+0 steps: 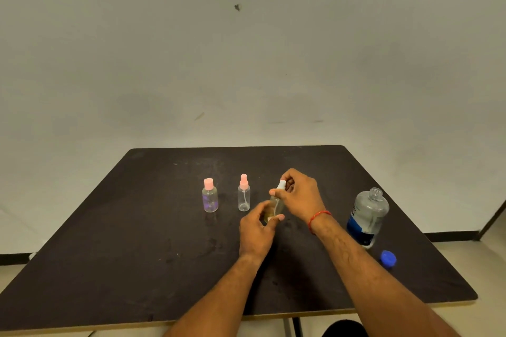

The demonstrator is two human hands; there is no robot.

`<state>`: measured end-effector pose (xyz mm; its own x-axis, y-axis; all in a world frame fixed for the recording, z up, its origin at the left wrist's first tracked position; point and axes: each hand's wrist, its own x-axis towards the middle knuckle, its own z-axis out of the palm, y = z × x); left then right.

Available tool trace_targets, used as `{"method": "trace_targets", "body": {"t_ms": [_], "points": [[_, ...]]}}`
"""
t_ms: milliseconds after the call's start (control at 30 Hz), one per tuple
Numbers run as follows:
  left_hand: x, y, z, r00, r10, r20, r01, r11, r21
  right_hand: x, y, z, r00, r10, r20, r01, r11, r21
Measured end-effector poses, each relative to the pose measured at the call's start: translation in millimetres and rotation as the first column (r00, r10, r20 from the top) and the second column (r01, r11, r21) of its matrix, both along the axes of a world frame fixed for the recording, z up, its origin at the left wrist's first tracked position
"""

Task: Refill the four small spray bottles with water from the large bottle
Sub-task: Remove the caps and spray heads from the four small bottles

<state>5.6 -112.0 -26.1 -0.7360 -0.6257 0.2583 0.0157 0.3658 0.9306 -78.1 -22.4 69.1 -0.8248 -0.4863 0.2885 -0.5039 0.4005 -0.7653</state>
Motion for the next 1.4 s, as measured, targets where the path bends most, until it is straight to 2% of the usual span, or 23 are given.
{"method": "trace_targets", "body": {"t_ms": [233, 433, 567, 700, 900, 1133, 1300, 1400], "points": [[-1.0, 0.7, 1.2, 1.000, 0.009, 0.009, -0.009, 1.000, 0.003, -3.9, 1.4, 1.7, 0.989, 0.146, 0.016, -0.145, 0.988, -0.051], [-0.9, 1.9, 1.3, 1.000, 0.005, -0.005, -0.005, 1.000, 0.005, -2.1, 1.6, 1.6, 0.998, 0.045, 0.044, -0.043, 0.998, -0.045], [-0.2, 2.1, 2.5, 1.000, 0.004, -0.015, -0.003, 1.000, 0.007, -3.5, 1.8, -3.1, 0.994, 0.107, 0.026, -0.105, 0.992, -0.074], [-0.2, 1.7, 2.0, 1.000, 0.011, -0.014, -0.011, 0.999, 0.035, -4.6, 1.9, -2.6, 0.981, 0.172, 0.086, -0.163, 0.982, -0.100], [-1.0, 0.9, 0.8, 1.000, 0.003, -0.010, -0.003, 1.000, 0.020, -1.9, 1.4, 0.4, 0.997, 0.029, 0.065, -0.026, 0.998, -0.054], [-1.1, 1.1, 1.0, 1.000, -0.005, -0.002, 0.005, 1.000, 0.029, -4.1, 3.2, 1.2, 0.986, 0.153, 0.069, -0.147, 0.986, -0.080], [-0.8, 1.0, 1.2, 1.000, 0.006, 0.008, -0.006, 1.000, 0.016, -0.9, 0.1, 4.6, 0.998, -0.016, 0.064, 0.014, 0.999, 0.028], [-0.3, 0.9, 1.0, 1.000, -0.005, 0.006, 0.005, 1.000, 0.021, -1.3, -0.1, 4.5, 0.999, 0.002, 0.040, -0.004, 0.999, 0.053]]}}
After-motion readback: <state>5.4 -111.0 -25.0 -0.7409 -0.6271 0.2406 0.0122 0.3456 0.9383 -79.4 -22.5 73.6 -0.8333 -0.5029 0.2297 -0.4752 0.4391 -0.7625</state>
